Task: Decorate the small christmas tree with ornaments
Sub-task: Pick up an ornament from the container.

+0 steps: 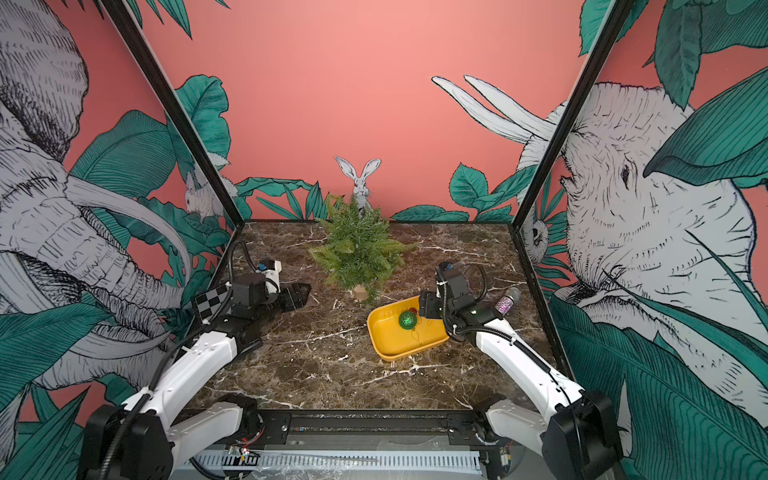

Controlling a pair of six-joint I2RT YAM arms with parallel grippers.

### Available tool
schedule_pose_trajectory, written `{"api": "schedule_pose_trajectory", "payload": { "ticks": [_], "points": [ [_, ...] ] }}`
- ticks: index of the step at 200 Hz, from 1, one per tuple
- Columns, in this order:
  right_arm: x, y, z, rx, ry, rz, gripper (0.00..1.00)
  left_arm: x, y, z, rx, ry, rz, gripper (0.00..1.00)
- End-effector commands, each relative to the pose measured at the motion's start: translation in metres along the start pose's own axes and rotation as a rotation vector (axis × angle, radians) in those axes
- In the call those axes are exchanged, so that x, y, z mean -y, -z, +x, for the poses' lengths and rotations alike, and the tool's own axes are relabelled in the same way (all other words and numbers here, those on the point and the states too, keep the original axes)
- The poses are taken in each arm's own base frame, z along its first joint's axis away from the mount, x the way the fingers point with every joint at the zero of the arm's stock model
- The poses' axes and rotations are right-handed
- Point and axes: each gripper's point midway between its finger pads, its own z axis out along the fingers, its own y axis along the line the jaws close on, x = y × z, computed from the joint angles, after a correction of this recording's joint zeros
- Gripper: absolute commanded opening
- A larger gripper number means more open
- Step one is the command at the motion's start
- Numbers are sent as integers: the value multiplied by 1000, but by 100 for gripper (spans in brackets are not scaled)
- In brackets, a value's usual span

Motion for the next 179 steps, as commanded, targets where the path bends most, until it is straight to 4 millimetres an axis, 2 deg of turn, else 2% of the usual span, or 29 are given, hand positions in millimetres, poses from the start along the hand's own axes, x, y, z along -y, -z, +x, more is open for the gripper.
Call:
{"api": "schedule_pose_trajectory", "payload": {
  "ticks": [1, 28, 71, 129, 135, 179],
  "points": [
    [2, -6, 14, -60, 3, 88, 73, 0, 4, 53, -143, 59, 12, 80],
    [-16, -20, 23, -103, 64, 127, 74, 11, 4, 76, -178, 23, 35, 80],
    [-41, -43, 33, -146, 107, 155, 79, 16, -5, 84, -209, 26, 54, 80],
    [-49, -71, 42, -183, 97, 175, 80, 17, -8, 88, -221, 30, 62, 80],
    [-47, -79, 49, -206, 103, 193, 80, 16, -8, 89, -225, 31, 61, 80],
    [-45, -93, 56, -228, 107, 219, 77, 14, -7, 93, -229, 36, 57, 80]
  ]
}}
